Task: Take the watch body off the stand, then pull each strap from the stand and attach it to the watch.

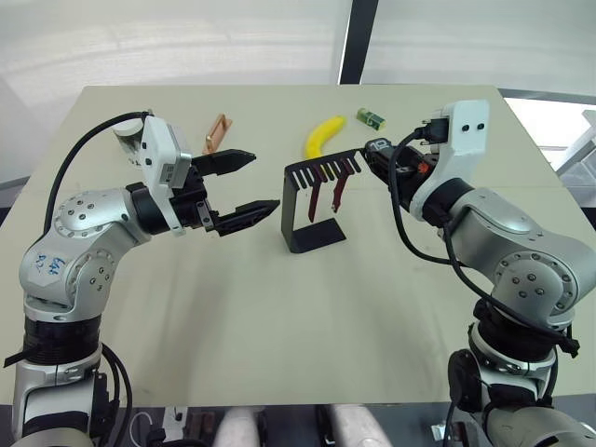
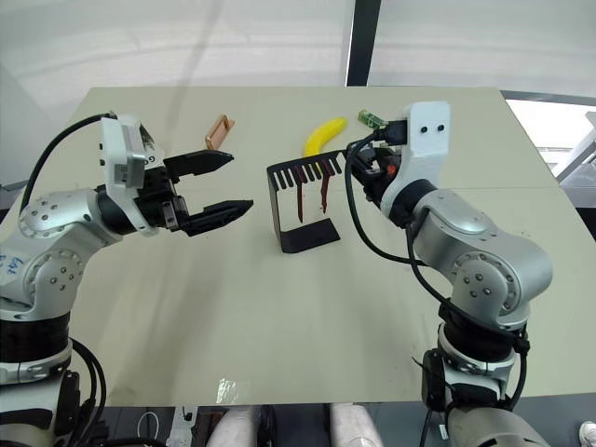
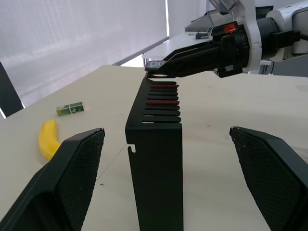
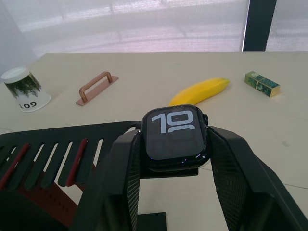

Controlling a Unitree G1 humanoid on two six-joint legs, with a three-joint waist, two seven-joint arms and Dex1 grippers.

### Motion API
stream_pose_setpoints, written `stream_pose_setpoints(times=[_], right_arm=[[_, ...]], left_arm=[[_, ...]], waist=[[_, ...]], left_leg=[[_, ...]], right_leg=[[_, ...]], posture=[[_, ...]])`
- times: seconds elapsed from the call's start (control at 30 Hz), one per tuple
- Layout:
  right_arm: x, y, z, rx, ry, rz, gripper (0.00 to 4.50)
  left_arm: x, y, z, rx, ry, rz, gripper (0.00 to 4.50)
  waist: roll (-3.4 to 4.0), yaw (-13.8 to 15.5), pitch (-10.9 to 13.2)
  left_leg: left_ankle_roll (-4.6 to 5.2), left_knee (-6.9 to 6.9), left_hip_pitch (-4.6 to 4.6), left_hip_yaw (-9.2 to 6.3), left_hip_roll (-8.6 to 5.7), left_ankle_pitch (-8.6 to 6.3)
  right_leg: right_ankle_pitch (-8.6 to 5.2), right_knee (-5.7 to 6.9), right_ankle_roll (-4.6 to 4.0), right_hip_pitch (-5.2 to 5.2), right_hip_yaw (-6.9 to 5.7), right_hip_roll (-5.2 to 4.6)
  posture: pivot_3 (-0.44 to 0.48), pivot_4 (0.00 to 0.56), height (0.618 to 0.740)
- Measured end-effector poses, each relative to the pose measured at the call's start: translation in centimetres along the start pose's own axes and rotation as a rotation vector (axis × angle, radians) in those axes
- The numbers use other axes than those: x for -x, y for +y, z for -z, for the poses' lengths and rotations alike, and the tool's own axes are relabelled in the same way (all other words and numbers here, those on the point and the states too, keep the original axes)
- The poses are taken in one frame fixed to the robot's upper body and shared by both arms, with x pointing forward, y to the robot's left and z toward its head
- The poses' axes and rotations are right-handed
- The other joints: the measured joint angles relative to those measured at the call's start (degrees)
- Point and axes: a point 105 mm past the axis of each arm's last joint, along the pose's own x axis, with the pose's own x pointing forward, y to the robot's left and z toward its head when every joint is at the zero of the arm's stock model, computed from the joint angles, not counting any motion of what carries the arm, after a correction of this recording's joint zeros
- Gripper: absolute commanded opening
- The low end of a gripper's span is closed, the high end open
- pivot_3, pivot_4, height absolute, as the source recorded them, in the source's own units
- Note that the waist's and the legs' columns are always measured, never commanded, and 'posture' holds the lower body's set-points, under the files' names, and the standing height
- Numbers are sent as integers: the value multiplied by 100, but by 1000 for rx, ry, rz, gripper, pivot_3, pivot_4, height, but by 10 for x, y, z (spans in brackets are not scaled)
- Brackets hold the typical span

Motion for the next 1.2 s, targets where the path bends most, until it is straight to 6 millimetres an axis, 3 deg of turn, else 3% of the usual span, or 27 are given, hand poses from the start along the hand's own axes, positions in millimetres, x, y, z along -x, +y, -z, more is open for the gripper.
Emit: stream_pose_setpoints(times=[0.2, 0.37, 0.5, 0.63, 0.73, 0.9, 1.2], right_arm=[[0, 0, -1, 5, -2, 0, 1582], [5, 3, -16, 13, -52, -36, 1582], [21, -11, -24, 25, -78, -18, 1582], [46, -35, -11, 40, -39, 49, 1582], [65, -50, 8, 30, 8, 114, 1582], [94, -70, 63, -9, 163, 235, 1582], [116, -82, 130, -45, 280, 317, 1582]], left_arm=[[0, 0, 0, 1, 1, -5, 4500], [-2, -4, -2, 7, -17, 14, 4500], [-6, -16, -12, 17, -52, 93, 4500], [-7, -35, -15, 10, -33, 234, 4500], [-8, -47, -8, 24, -9, 326, 4500], [-11, -57, -1, 41, 2, 403, 4500], [-9, -65, 14, 65, 43, 445, 4500]], waist=[[0, -1, 0], [0, 5, 0], [0, 17, 0], [0, 21, 0], [0, 23, 0], [0, 16, 0], [0, 43, 0]], left_leg=[[0, 0, 0, 0, 0, 0], [0, 0, -4, 0, 0, 0], [0, 2, -7, -3, 0, 0], [0, 2, -14, -7, -3, 0], [2, 1, -14, -7, -2, 3], [0, -4, -17, -3, -2, 9], [-3, -2, -14, -1, -6, 10]], right_leg=[[0, 0, 0, 0, 0, 0], [0, 2, 0, -2, 0, -1], [0, 0, 0, -1, 0, 0], [0, -5, 0, -1, 2, 1], [0, -10, 0, 1, 5, 5], [0, -27, 0, 2, 13, 12], [0, -44, 1, 3, 19, 13]], posture=[[0, 150, 740], [0, 150, 740], [0, 150, 740], [0, 150, 740], [0, 150, 740], [0, 150, 740], [0, 150, 740]])
